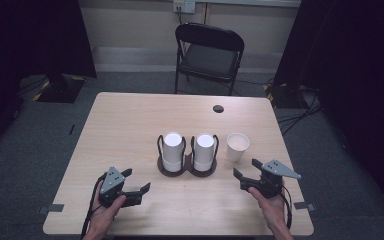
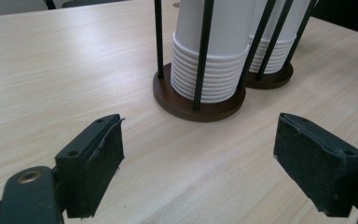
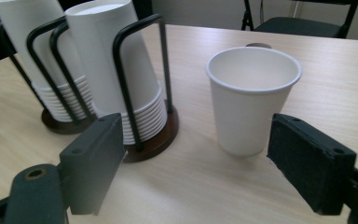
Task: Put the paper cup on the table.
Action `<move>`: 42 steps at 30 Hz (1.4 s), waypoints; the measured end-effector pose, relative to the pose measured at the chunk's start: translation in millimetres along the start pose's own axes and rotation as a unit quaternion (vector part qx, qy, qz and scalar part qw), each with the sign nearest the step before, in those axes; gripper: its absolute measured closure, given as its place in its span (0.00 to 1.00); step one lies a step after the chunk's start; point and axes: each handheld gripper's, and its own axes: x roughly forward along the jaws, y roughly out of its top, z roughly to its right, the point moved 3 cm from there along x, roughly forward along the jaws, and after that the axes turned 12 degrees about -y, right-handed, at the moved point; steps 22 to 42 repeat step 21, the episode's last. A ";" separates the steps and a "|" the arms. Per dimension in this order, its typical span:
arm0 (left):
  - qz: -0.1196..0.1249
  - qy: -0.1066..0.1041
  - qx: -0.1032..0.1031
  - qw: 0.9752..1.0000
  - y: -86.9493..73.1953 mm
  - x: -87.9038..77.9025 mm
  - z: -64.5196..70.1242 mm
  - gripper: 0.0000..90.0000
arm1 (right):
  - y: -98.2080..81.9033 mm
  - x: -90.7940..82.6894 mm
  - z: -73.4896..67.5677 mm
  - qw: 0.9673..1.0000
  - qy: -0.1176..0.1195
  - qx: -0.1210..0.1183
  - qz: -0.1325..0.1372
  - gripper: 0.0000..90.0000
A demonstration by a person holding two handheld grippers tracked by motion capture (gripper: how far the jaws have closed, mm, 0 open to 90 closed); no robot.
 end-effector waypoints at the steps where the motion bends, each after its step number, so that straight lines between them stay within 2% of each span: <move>1: -0.002 -0.001 -0.001 1.000 -0.9 0.7 0.3 0.17 | -0.8 -1.5 -2.1 1.000 0.001 -0.003 0.000 0.20; 4: -0.008 0.002 0.002 1.000 -1.8 1.9 1.0 0.18 | -2.4 -5.3 -8.1 1.000 0.003 -0.013 -0.003 0.20; 13: -0.013 0.006 -0.004 1.000 -6.9 3.8 0.3 0.18 | -17.6 -14.7 -27.2 1.000 0.025 -0.010 -0.005 0.20; 15: -0.017 0.006 -0.004 1.000 -8.6 5.0 0.5 0.18 | -20.7 -15.6 -31.7 0.999 0.027 -0.019 -0.008 0.19; 19: -0.021 0.012 -0.003 1.000 -10.1 5.8 0.1 0.18 | -25.2 -12.9 -36.6 0.999 0.034 -0.021 -0.015 0.18; 21: -0.020 0.011 -0.003 1.000 -10.6 5.3 -0.6 0.18 | -28.0 -9.4 -37.8 0.999 0.036 -0.025 -0.023 0.18; 42: -0.020 0.011 -0.003 1.000 -10.6 5.3 -0.6 0.18 | -28.0 -9.4 -37.8 0.999 0.036 -0.025 -0.023 0.18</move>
